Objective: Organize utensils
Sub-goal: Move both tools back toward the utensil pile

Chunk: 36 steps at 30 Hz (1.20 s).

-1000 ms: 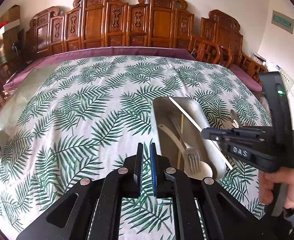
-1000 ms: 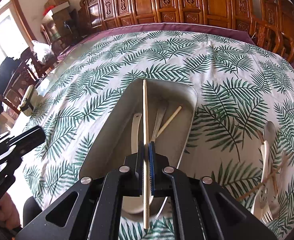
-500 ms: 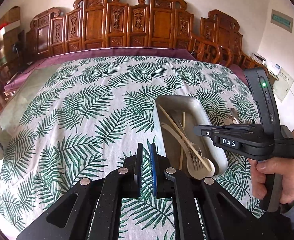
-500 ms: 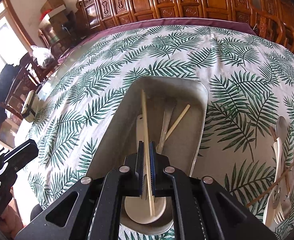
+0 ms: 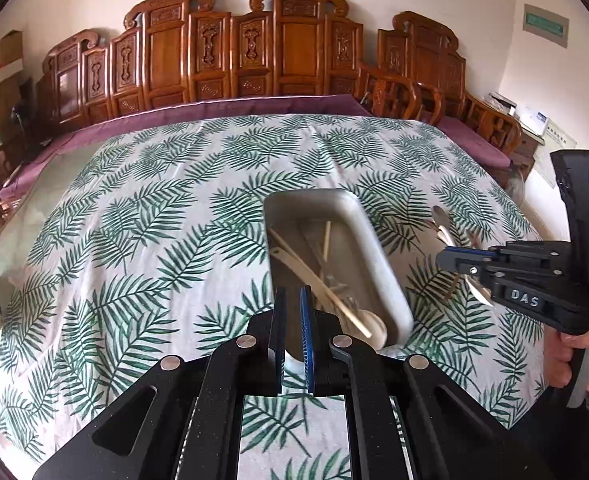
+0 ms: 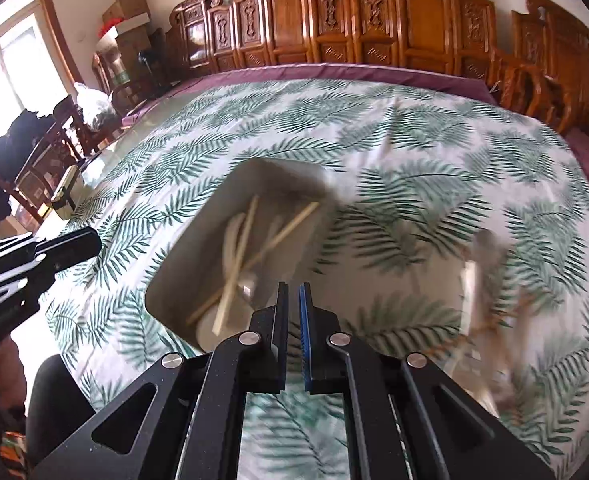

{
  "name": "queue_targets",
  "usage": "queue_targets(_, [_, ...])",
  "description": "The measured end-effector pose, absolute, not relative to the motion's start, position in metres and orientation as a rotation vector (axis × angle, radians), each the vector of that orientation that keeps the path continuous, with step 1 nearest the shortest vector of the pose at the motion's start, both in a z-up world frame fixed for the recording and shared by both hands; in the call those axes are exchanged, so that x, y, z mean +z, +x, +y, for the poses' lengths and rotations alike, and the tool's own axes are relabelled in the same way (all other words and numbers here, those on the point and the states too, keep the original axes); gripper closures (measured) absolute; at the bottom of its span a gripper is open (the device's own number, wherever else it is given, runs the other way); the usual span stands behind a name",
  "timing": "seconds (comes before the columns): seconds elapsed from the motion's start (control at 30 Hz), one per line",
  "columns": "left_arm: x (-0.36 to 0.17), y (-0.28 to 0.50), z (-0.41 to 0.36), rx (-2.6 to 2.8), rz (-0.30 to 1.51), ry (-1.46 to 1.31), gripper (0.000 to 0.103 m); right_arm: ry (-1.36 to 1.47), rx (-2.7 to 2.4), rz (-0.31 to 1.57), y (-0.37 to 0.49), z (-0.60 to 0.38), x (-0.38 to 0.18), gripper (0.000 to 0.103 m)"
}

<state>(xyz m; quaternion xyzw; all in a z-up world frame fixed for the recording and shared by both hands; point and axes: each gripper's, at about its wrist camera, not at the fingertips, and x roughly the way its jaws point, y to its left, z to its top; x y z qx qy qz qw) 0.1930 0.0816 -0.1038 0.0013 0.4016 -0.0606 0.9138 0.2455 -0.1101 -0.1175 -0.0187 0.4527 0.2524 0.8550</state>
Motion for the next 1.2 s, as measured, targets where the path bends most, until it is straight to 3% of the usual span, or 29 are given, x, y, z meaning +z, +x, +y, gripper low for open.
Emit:
queue_targets(0.33, [-0.102,0.185,0.025,-0.2,0.825,0.037,0.097,-0.009,0.434,0.88,0.232,-0.209,-0.105,0.096])
queue_targets(0.43, [-0.104,0.185,0.009,-0.219,0.832,0.051,0.09,0.012,0.406,0.87,0.235,-0.235,-0.105,0.096])
queue_targets(0.57, [-0.107,0.187,-0.012,-0.246,0.839,0.069,0.088,0.025,0.378,0.861,0.24,-0.259,-0.109,0.096])
queue_targets(0.67, [-0.112,0.189,-0.026,-0.264,0.849,0.074,0.078,0.03,0.364,0.861,0.244,-0.271,-0.114,0.096])
queue_targets(0.93, [-0.134,0.203,-0.066,-0.301,0.896,0.108,0.076,-0.008,0.343,0.938,0.257,-0.297,-0.144,0.096])
queue_targets(1.03, [-0.141,0.208,-0.078,-0.318,0.907,0.111,0.065,0.021,0.332,0.962,0.261,-0.31,-0.153,0.093])
queue_targets(1.2, [-0.156,0.225,-0.101,-0.342,0.934,0.14,0.063,0.036,0.323,0.981,0.262,-0.316,-0.162,0.091])
